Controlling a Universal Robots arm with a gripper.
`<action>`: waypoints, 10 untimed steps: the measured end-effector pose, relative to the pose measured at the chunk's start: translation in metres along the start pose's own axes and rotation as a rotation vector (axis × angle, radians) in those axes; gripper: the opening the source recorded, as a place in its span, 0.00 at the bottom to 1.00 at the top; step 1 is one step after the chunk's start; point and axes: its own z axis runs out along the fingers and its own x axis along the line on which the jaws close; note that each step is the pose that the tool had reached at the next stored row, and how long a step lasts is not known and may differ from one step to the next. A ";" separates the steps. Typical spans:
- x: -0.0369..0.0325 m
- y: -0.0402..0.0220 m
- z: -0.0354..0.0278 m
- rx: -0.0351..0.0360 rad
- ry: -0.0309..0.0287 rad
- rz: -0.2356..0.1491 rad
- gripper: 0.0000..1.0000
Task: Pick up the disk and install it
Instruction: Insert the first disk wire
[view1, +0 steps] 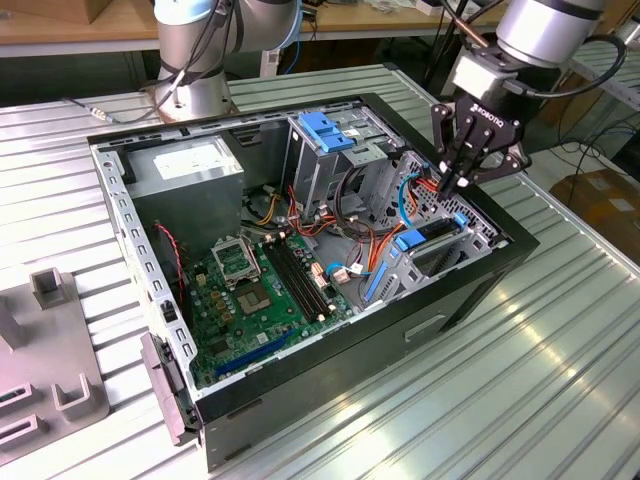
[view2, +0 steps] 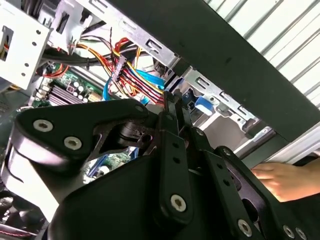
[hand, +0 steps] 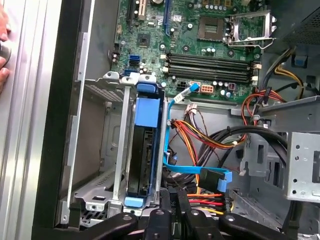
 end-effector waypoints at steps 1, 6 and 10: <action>0.0003 0.0011 0.0005 0.0000 -0.0002 0.000 0.17; 0.0047 0.0075 0.0037 -0.0004 -0.0002 0.001 0.17; 0.0060 0.0120 0.0055 -0.0007 -0.0005 0.008 0.17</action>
